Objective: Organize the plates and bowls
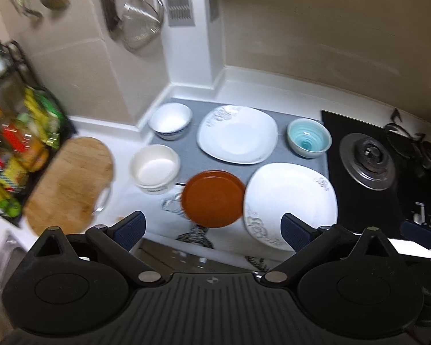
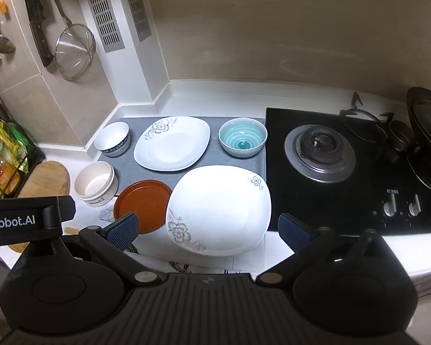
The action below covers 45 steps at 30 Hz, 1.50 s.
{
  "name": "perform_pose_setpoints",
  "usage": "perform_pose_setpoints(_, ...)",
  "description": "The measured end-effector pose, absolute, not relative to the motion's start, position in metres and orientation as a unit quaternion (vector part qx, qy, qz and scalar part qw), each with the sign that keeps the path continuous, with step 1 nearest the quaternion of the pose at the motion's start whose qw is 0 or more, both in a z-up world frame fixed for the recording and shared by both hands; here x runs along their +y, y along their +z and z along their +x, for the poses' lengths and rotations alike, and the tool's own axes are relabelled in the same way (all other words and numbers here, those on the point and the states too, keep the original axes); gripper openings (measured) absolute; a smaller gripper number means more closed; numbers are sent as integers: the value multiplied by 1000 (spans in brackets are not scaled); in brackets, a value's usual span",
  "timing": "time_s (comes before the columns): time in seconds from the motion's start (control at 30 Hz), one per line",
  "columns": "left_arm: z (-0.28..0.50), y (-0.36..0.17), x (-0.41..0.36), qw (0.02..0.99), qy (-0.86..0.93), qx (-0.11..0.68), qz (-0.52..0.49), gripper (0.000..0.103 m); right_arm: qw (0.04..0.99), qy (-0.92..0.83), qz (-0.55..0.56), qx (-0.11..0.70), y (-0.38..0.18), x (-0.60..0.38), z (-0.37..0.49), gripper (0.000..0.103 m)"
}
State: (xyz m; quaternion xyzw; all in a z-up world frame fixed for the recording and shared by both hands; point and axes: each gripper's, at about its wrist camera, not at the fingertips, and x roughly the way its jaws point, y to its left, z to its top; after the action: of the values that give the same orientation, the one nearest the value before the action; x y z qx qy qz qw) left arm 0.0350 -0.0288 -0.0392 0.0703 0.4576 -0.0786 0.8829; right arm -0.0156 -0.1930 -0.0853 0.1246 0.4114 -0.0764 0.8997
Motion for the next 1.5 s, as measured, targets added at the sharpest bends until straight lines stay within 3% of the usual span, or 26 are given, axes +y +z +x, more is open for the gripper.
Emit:
perform_pose_setpoints(0.13,81,-83,4,865,-88,493,-6,100,914,-42,164,368,-111,-217,-1,103)
perform_pose_setpoints(0.27,135,-161,25,814,-118,567,-51,80,944,-20,153,291,-143,-253,1,103)
perform_pose_setpoints(0.37,168,-211,32,753,-169,627,-109,67,936,-13,138,325,-163,-270,17,103)
perform_pose_setpoints(0.47,195,-241,27,711,-211,652,-154,66,910,-18,178,375,-188,-286,31,103)
perform_pose_setpoints(0.67,246,-266,-14,717,-246,646,-89,65,873,-62,296,383,-237,-306,31,103)
perform_pose_setpoints(0.7,253,-268,-21,717,-252,645,-76,59,865,-69,311,387,-243,-309,29,103)
perform_pose_setpoints(0.83,271,-265,-48,724,-297,621,-47,55,853,-77,347,383,-259,-323,23,103)
perform_pose_setpoints(0.9,282,-272,-65,722,-304,621,-29,44,852,-81,350,380,-264,-328,22,103)
perform_pose_setpoints(0.97,290,-283,-77,706,-314,634,-29,40,847,-77,353,391,-271,-334,25,103)
perform_pose_setpoints(1.03,293,-284,-84,716,-310,625,-19,39,844,-66,344,407,-278,-335,30,96)
perform_pose_setpoints(1.1,300,-291,-88,709,-299,638,-15,34,838,-64,349,415,-284,-338,35,80)
perform_pose_setpoints(1.2,305,-298,-86,695,-304,652,-13,32,834,-65,352,420,-292,-341,42,66)
perform_pose_setpoints(1.3,303,-320,-90,650,-303,697,0,29,828,-57,354,432,-299,-343,47,65)
perform_pose_setpoints(1.43,281,-319,-100,664,-339,662,73,28,822,-54,350,446,-307,-347,52,65)
perform_pose_setpoints(1.5,275,-322,-105,655,-351,663,92,40,815,-49,363,449,-311,-349,55,61)
